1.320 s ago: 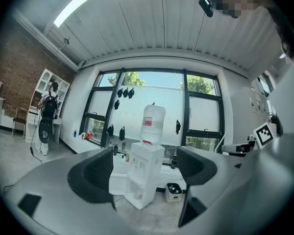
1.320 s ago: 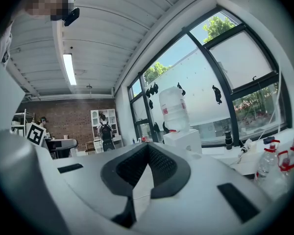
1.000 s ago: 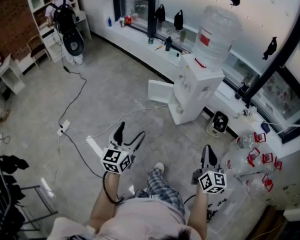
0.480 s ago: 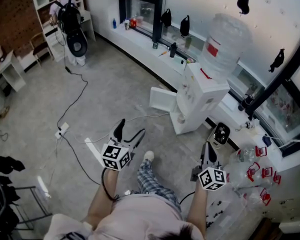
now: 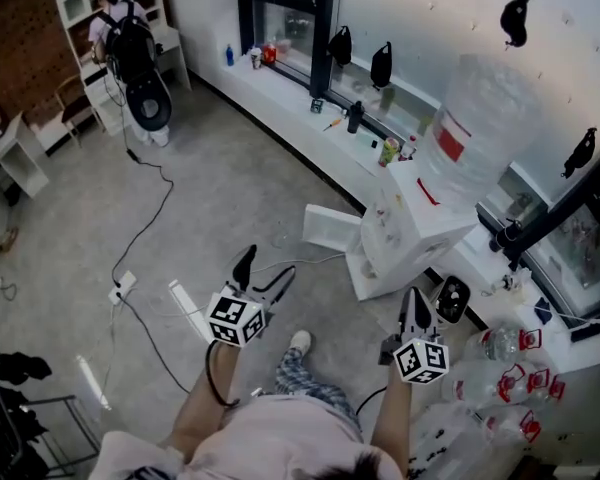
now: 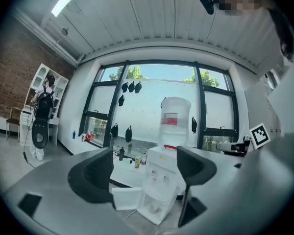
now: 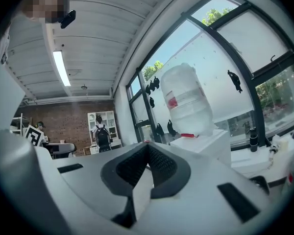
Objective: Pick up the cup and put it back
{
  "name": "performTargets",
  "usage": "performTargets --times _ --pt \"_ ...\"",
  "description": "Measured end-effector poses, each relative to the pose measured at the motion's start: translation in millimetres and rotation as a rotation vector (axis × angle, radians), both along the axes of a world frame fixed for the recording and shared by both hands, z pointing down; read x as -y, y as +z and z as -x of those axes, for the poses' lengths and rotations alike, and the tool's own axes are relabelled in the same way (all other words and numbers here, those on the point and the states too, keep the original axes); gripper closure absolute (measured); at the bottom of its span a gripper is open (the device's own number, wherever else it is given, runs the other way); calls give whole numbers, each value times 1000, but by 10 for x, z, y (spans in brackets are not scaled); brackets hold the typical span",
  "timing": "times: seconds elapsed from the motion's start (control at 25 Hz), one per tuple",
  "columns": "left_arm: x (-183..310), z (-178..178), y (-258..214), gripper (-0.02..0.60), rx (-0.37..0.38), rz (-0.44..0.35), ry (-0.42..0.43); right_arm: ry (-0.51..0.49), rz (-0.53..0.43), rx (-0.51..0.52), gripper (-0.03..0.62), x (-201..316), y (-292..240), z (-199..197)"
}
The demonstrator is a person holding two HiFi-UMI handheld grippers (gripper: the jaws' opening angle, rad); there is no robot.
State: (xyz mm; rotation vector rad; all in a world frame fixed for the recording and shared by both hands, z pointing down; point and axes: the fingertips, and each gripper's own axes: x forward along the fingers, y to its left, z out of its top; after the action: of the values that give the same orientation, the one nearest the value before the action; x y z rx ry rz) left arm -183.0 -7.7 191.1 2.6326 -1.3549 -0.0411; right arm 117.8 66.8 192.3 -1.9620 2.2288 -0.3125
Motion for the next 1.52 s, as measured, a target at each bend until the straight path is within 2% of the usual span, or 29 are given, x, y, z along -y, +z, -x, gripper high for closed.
performTargets --times 0.28,0.56,0.88,1.2,1.52 --pt "1084 -340 -100 192 7 -17 76 49 30 0 577 855 102 -124" --pt "1860 -522 -68 192 14 2 120 55 52 -13 577 1515 94 -83" --pt "2209 -875 -55 192 40 29 232 144 77 5 577 1602 103 -201" --pt "2612 -1335 -119 192 49 15 408 285 73 13 577 1760 60 -302" --pt "2913 -1558 -69 192 76 20 581 426 73 34 577 1907 99 -228"
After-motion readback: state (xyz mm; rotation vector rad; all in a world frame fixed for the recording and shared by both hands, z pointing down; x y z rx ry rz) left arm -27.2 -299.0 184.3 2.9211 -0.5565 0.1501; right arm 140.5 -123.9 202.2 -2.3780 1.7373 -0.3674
